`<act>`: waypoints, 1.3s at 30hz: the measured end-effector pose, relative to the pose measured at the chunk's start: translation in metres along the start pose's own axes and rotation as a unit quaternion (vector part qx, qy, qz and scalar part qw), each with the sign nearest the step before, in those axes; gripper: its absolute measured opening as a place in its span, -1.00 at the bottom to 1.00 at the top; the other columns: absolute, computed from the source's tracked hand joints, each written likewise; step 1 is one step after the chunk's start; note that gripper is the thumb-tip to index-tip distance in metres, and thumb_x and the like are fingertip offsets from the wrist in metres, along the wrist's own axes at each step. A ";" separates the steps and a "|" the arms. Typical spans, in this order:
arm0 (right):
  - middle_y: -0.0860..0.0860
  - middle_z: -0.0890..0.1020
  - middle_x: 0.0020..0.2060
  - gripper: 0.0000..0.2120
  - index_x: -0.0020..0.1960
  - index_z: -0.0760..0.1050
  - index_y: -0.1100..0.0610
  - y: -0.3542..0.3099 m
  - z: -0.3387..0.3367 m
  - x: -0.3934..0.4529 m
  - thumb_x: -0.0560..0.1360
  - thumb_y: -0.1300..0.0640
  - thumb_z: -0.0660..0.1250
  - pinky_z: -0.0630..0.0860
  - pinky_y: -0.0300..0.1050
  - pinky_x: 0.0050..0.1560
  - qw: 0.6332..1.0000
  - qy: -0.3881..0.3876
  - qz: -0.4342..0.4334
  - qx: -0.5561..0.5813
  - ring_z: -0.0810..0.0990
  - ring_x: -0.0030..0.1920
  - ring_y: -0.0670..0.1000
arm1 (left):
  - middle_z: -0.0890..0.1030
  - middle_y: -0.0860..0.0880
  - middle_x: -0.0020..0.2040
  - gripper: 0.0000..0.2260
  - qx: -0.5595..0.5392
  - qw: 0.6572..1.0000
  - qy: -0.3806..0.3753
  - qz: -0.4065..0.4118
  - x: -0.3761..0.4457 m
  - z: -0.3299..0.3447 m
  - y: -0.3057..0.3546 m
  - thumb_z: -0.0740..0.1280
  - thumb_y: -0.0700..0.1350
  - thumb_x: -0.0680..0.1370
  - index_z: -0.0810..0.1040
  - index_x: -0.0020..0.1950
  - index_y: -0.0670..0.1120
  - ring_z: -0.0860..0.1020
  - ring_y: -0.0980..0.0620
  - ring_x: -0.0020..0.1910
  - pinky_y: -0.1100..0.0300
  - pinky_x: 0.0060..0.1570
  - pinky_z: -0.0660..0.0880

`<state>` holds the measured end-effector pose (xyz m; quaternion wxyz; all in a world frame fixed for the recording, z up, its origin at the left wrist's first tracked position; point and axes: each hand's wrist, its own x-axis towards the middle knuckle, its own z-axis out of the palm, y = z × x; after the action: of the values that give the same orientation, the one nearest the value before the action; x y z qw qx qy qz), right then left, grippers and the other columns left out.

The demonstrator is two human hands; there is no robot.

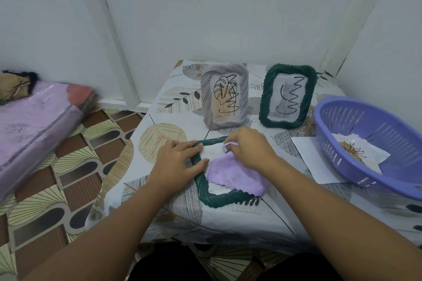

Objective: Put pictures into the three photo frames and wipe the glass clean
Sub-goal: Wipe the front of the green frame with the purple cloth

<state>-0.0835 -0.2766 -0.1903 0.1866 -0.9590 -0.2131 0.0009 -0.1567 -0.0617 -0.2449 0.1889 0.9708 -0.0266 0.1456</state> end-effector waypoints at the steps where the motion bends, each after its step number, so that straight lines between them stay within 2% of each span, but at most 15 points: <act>1: -0.07 0.56 -0.05 -0.84 0.01 0.70 -0.08 0.000 0.002 0.001 0.61 0.06 0.34 0.47 0.04 0.15 1.000 0.008 0.004 0.000 0.56 0.08 0.05 | 0.50 0.24 0.39 -0.37 -0.003 1.000 0.000 -0.001 0.000 0.000 0.000 0.10 0.44 0.47 0.53 0.41 0.18 0.31 0.07 0.13 0.12 0.20 0.29; 3: -0.07 0.48 -0.07 -0.84 0.02 0.70 -0.09 0.000 0.005 0.001 0.61 0.06 0.34 0.46 0.06 0.15 1.000 0.011 0.005 0.009 0.54 0.06 0.06 | 0.51 0.24 0.39 -0.38 -0.004 1.000 0.001 -0.004 0.000 0.001 0.000 0.11 0.44 0.47 0.54 0.40 0.18 0.31 0.07 0.12 0.10 0.21 0.30; 6: -0.10 0.52 -0.05 -0.86 0.01 0.71 -0.09 0.008 0.001 -0.004 0.60 0.04 0.36 0.46 0.02 0.15 0.999 -0.020 -0.015 0.038 0.54 0.08 0.03 | 0.50 0.23 0.40 -0.38 0.004 1.000 -0.001 -0.002 0.000 0.000 0.000 0.10 0.44 0.47 0.53 0.41 0.18 0.31 0.08 0.13 0.10 0.21 0.31; 10: -0.14 0.61 -0.04 -0.86 0.06 0.70 -0.12 0.031 -0.014 -0.019 0.60 0.05 0.38 0.43 -0.13 -0.02 0.981 0.023 0.002 0.192 0.55 -0.04 -0.09 | 0.49 0.24 0.40 -0.37 -0.002 1.000 -0.004 -0.002 0.000 -0.001 0.001 0.10 0.45 0.47 0.52 0.42 0.19 0.31 0.08 0.13 0.12 0.20 0.28; 12: -0.13 0.68 -0.02 -0.84 0.07 0.70 -0.14 0.044 -0.019 -0.023 0.59 0.08 0.40 0.48 -0.15 -0.02 0.957 0.059 0.030 0.281 0.59 -0.01 -0.10 | 0.49 0.24 0.40 -0.36 -0.003 1.000 -0.005 -0.001 0.001 -0.001 0.001 0.09 0.45 0.47 0.52 0.42 0.18 0.31 0.08 0.13 0.12 0.19 0.28; 14: -0.16 0.71 -0.02 -0.83 0.08 0.71 -0.12 0.055 -0.022 -0.025 0.58 0.10 0.42 0.51 -0.14 0.04 0.947 0.058 0.033 0.315 0.62 0.02 -0.12 | 0.49 0.23 0.40 -0.36 -0.002 1.000 -0.006 -0.001 0.000 -0.002 0.001 0.09 0.45 0.47 0.52 0.42 0.18 0.30 0.07 0.12 0.09 0.21 0.30; 17: -0.15 0.70 0.00 -0.84 0.05 0.72 -0.14 0.062 -0.026 -0.026 0.56 0.10 0.44 0.55 -0.06 0.16 0.961 0.012 0.009 0.275 0.62 0.03 -0.13 | 0.49 0.23 0.41 -0.36 -0.004 1.000 -0.005 -0.001 -0.001 -0.003 0.002 0.08 0.45 0.47 0.52 0.43 0.18 0.30 0.08 0.13 0.07 0.22 0.31; 20: -0.14 0.65 -0.03 -0.79 -0.03 0.67 -0.26 0.057 -0.030 -0.025 0.57 0.08 0.43 0.48 -0.18 0.05 0.974 -0.019 -0.010 0.225 0.57 -0.04 -0.22 | 0.48 0.24 0.42 -0.36 0.000 1.000 -0.013 -0.001 -0.001 -0.004 0.003 0.08 0.44 0.48 0.50 0.44 0.18 0.29 0.08 0.14 0.07 0.24 0.30; 22: -0.14 0.61 -0.05 -0.83 0.00 0.68 -0.22 0.048 -0.030 -0.023 0.58 0.06 0.42 0.44 -0.21 -0.03 0.977 -0.026 -0.017 0.213 0.55 -0.06 -0.19 | 0.48 0.24 0.42 -0.36 0.001 1.000 -0.012 -0.002 -0.001 -0.004 0.003 0.08 0.44 0.48 0.51 0.43 0.18 0.30 0.08 0.15 0.07 0.24 0.30; 24: -0.11 0.59 -0.05 -0.87 0.06 0.71 -0.13 0.037 -0.025 -0.020 0.58 0.04 0.41 0.47 -0.17 0.00 0.982 -0.034 -0.034 0.181 0.55 -0.04 -0.13 | 0.48 0.23 0.41 -0.36 0.000 1.000 -0.010 -0.002 -0.001 -0.004 0.003 0.08 0.44 0.47 0.52 0.43 0.18 0.31 0.07 0.14 0.08 0.23 0.30; 27: -0.02 0.55 -0.04 -0.86 0.09 0.71 -0.09 0.026 -0.011 -0.016 0.60 0.02 0.38 0.49 -0.04 0.09 0.993 -0.027 -0.048 0.101 0.53 -0.03 -0.03 | 0.50 0.22 0.40 -0.37 -0.001 1.000 -0.006 -0.001 0.000 -0.002 0.002 0.09 0.44 0.47 0.53 0.41 0.18 0.32 0.06 0.14 0.08 0.22 0.31; 29: -0.04 0.52 -0.05 -0.86 0.10 0.69 -0.11 0.021 -0.004 -0.015 0.60 0.01 0.37 0.49 0.00 0.10 0.997 -0.012 -0.038 0.069 0.51 -0.01 -0.01 | 0.50 0.22 0.40 -0.37 -0.001 1.000 -0.002 -0.001 0.000 -0.002 0.002 0.09 0.44 0.47 0.54 0.41 0.18 0.31 0.07 0.14 0.09 0.21 0.30; 36: -0.11 0.45 -0.10 -0.87 0.06 0.68 -0.15 0.017 -0.005 -0.014 0.60 0.00 0.36 0.47 0.03 0.11 0.998 -0.042 -0.041 0.011 0.49 -0.02 -0.01 | 0.50 0.23 0.40 -0.37 -0.002 1.000 -0.001 -0.001 0.000 -0.002 0.001 0.09 0.45 0.47 0.53 0.41 0.19 0.30 0.08 0.13 0.07 0.23 0.31; 39: -0.11 0.42 -0.11 -0.85 0.08 0.69 -0.13 0.014 -0.004 -0.010 0.61 -0.01 0.34 0.48 0.03 0.11 0.999 -0.023 -0.030 -0.001 0.47 -0.02 -0.02 | 0.51 0.22 0.40 -0.38 -0.003 1.000 0.000 -0.002 0.000 -0.001 0.001 0.10 0.44 0.47 0.54 0.40 0.18 0.32 0.06 0.13 0.04 0.24 0.34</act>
<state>-0.0862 -0.2934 -0.1919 0.1809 -0.9520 -0.2464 0.0175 -0.1567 -0.0625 -0.2436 0.1920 0.9702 -0.0256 0.1453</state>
